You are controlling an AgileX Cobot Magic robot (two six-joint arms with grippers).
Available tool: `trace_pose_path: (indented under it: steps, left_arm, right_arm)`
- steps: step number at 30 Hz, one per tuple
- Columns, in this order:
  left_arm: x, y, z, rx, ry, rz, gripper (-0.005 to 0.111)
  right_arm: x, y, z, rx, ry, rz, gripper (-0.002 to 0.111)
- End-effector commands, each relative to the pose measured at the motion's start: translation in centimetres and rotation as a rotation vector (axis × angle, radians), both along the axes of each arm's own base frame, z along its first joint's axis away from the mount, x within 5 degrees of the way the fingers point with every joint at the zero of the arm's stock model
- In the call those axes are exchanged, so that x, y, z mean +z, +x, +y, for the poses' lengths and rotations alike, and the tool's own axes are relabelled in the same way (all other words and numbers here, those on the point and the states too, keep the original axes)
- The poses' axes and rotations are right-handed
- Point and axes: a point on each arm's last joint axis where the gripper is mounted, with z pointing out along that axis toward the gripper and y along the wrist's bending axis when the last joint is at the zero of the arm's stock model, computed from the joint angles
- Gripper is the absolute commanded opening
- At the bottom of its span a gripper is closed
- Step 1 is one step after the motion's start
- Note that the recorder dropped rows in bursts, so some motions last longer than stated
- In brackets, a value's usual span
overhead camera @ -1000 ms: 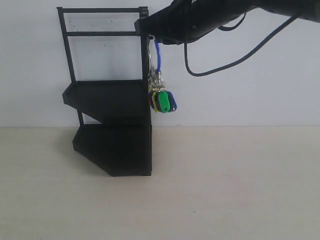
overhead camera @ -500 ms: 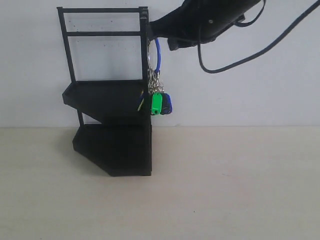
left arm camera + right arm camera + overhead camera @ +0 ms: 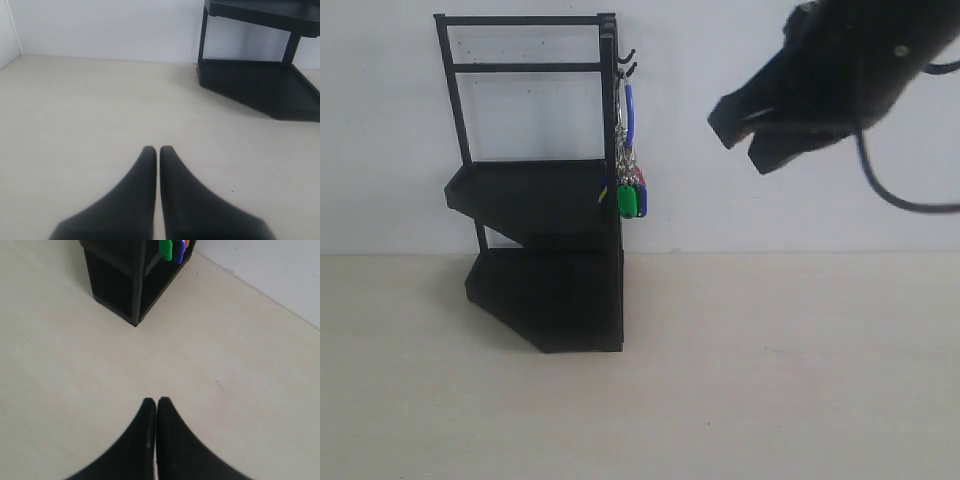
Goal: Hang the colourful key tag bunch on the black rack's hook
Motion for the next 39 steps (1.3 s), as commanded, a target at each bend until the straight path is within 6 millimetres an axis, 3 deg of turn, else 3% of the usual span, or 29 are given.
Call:
trace_pose_path:
  steps: [1,7,12,17,30,39]
  left_arm:
    - [0.1,0.0,0.0,0.003,-0.007,-0.006,0.004]
    - [0.1,0.0,0.0,0.003,-0.007,-0.006,0.004]
    - [0.1,0.0,0.0,0.003,-0.007,-0.006,0.004]
    - [0.1,0.0,0.0,0.003,-0.007,-0.006,0.004]
    - [0.1,0.0,0.0,0.003,-0.007,-0.006,0.004]
    - [0.1,0.0,0.0,0.003,-0.007,-0.006,0.004]
  right_arm:
    - [-1.8,-4.3,-2.6,-0.044,0.126,-0.092,0.000]
    - [-6.1,-10.0,-6.1,-0.050,0.230,-0.225,0.000]
    - [-7.4,-13.7,-8.4,-0.050,0.225,-0.218,0.000]
    - [-6.6,-16.1,-10.0,-0.049,0.242,-0.256,0.000]
    - [-3.8,-19.8,-12.3,-0.039,0.415,-0.505,0.000]
    - [-3.4,-21.0,-13.0,-0.040,0.450,-0.558,0.000]
